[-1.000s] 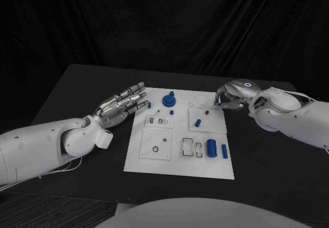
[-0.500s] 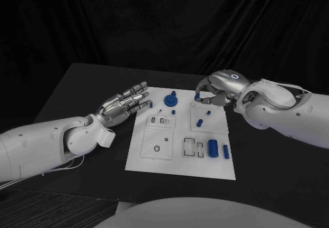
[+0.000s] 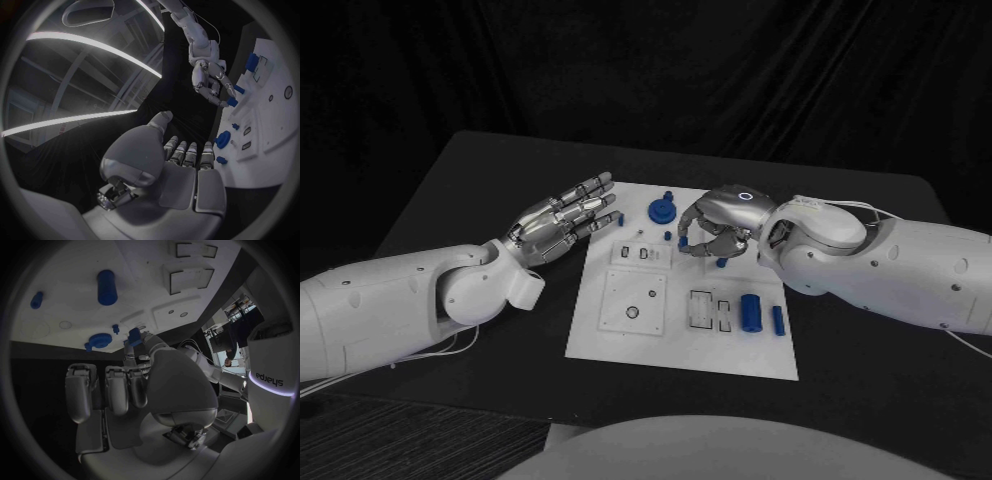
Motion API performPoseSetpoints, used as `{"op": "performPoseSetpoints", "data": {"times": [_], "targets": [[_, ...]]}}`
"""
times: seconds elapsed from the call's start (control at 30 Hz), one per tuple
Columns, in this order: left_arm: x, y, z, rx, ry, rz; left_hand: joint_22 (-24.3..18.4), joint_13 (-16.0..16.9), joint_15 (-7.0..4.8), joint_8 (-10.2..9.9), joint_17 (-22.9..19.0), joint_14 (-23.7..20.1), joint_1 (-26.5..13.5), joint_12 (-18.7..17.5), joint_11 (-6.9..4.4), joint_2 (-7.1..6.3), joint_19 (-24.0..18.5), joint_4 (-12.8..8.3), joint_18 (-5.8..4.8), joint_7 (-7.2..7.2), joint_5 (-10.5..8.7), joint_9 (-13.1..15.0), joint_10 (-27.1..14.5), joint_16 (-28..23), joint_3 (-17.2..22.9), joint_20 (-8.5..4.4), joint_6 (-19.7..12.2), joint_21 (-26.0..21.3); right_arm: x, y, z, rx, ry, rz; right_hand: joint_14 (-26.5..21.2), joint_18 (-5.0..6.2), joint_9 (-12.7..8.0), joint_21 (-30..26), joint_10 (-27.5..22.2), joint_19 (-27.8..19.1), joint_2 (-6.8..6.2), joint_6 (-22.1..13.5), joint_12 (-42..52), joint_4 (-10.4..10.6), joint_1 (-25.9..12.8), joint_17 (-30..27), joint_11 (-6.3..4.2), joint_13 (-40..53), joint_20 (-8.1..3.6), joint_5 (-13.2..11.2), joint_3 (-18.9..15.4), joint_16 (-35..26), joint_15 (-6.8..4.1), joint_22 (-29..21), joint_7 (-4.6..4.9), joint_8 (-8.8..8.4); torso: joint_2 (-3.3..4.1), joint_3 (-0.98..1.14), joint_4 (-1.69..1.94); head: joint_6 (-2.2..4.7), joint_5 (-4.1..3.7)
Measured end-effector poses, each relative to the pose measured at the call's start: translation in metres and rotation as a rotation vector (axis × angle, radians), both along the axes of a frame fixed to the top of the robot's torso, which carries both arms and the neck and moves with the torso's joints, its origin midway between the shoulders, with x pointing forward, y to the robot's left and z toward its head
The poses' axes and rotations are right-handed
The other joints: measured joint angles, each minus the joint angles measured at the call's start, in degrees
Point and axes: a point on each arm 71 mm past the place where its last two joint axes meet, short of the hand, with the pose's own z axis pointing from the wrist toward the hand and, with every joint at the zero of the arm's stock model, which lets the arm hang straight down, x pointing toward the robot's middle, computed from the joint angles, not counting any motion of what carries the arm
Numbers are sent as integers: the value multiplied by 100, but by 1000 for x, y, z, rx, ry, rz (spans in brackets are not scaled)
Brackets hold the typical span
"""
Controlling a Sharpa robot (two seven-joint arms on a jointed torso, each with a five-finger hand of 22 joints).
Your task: Assemble the parts on the task board
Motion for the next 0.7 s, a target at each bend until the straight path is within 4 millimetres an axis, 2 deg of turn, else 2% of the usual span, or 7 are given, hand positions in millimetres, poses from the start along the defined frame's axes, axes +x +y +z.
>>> {"op": "performPoseSetpoints", "data": {"times": [0.4, 0.7], "targets": [[1, -3, -1, 0, 1, -5, 0, 0, 0, 0, 1, 0, 0, 0, 0, 0, 0, -16, 0, 0, 0, 0, 0, 0, 16, 0, 0, 0, 3, 13, -6, -27, 25, 8, 0, 0, -1, -21, 0, 0, 0, -4, 0, 0, 0, 0, 0, 4, 0, 0, 0, 0, 0, -1, 3, -46, -4, 5, -10, 0, -20], [1, -4, -1, 1, 2, -7, 0, 0, -1, 0, 2, 0, 0, 0, 0, 0, 0, -16, 0, 0, 0, 0, 0, 0, 16, 0, 0, 0, 5, 20, -7, -28, 25, 13, 0, 0, -13, -45, 0, 0, -1, -12, 0, 0, -1, 0, 0, 4, 0, 23, 0, 0, 0, -1, 10, -63, -4, 4, -16, -1, 8]]}}
